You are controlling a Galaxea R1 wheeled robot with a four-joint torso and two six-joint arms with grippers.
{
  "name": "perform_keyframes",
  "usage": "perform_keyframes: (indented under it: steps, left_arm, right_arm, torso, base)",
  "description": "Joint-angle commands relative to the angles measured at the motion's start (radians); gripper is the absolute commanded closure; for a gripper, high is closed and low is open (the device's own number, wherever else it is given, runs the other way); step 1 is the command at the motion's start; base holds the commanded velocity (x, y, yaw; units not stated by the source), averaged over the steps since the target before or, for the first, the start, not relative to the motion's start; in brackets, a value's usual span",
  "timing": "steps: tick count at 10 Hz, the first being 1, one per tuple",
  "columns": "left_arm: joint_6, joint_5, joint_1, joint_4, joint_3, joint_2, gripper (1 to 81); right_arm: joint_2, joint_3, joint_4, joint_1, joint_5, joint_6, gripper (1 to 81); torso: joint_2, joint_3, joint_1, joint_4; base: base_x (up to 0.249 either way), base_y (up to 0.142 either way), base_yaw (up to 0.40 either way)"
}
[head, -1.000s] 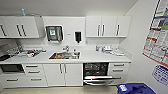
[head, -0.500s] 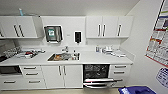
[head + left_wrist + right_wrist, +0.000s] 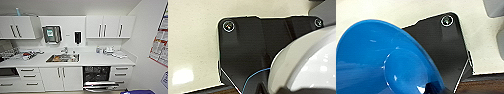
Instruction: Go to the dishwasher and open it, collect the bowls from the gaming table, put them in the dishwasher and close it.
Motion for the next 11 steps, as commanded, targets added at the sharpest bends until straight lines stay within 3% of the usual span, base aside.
perform_keyframes:
  steps: [1, 11]
  left_arm:
    - [0.005, 0.045, -0.049, 0.01, 0.003, -0.005, 81.1]
    - [0.005, 0.043, -0.049, 0.008, 0.003, -0.011, 81.1]
  right_arm:
    - [-0.014, 0.003, -0.014, 0.042, -0.044, 0.0, 81.1]
    - [-0.01, 0.003, -0.015, 0.046, -0.044, 0.0, 81.1]
  torso:
    - [0.0, 0.0, 0.001, 0.0]
    - [0.0, 0.0, 0.001, 0.0]
  base:
    - [0.133, 0.0, 0.0]
    - [0.133, 0.0, 0.0]
